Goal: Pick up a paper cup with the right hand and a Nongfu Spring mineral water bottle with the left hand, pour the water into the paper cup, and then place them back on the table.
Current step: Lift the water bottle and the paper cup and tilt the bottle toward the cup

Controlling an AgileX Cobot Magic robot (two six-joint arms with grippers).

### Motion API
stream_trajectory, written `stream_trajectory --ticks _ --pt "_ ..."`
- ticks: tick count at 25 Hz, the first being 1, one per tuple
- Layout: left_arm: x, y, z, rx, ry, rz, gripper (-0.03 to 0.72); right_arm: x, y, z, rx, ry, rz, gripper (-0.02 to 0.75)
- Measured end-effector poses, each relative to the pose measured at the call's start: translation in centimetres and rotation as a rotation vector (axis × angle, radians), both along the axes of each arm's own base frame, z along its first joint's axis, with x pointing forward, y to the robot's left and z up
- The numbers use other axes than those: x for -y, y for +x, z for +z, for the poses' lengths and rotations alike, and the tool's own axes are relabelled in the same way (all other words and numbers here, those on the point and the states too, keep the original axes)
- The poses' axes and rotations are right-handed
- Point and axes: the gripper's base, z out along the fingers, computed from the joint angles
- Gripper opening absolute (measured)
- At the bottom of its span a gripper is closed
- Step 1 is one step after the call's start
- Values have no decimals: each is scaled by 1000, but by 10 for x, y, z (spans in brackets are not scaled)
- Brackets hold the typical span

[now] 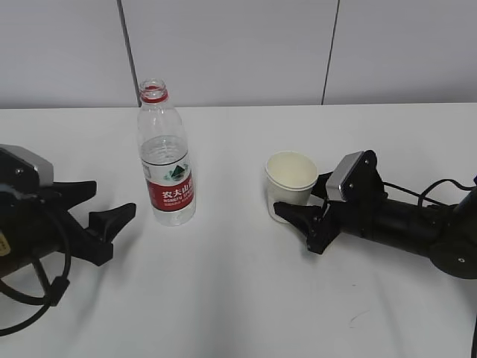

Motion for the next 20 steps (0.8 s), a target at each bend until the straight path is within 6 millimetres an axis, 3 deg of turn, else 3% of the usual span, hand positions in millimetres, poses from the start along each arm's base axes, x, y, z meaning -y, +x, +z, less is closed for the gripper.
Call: stream_trajectory --ticks 8,16,20 --pt "12 29 -2 18 -52 -78 532 0 0 0 0 0 0 486" --pt "47 43 -7 34 -75 -164 548 0 0 0 -2 1 -1 485" --pt "53 56 -13 43 -86 -146 549 0 0 0 -2 1 -1 485"
